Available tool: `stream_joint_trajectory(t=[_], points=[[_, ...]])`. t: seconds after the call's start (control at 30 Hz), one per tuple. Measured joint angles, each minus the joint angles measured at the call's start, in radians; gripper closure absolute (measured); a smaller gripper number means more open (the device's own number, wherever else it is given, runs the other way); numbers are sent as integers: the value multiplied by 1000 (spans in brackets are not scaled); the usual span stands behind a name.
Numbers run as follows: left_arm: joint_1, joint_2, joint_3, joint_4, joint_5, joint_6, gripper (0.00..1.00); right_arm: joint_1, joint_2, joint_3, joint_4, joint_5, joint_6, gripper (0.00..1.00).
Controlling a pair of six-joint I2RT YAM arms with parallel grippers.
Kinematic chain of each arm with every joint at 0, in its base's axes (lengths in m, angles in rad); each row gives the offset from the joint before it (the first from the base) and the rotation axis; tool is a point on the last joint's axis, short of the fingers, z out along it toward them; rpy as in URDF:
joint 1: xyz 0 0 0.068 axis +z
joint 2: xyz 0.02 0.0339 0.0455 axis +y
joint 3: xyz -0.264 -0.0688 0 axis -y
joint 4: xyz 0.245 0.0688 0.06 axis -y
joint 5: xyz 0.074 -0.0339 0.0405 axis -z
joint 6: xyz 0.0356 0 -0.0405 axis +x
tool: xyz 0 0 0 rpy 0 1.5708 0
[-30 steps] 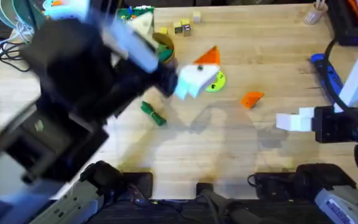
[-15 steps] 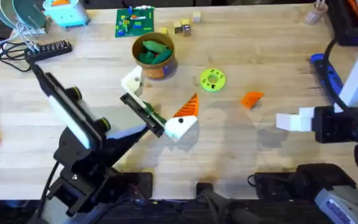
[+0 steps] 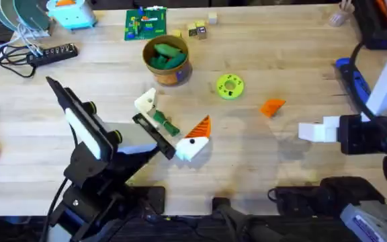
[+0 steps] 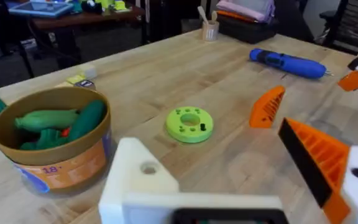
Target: Pick up the gripper from the table and insert it into the empty holder that is missing its gripper. Then pick up a screw, insert it into the mounting hole, and use the screwdriver to tighten it. Finally, clean up the table by picking up the vegetable and placing it into the bucket.
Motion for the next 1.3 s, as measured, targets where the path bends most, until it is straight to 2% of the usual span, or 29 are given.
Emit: stream_joint_trajectory(t=[0.63,1.1,1.3], points=[[0,1,0,-1,0,-8,7,0,0,0,0,0,0,10],[0,1,0,-1,0,-8,8,0,0,0,0,69,-34,10],[0,1,0,-1,0,-8,9,0,0,0,30,6,-33,10]])
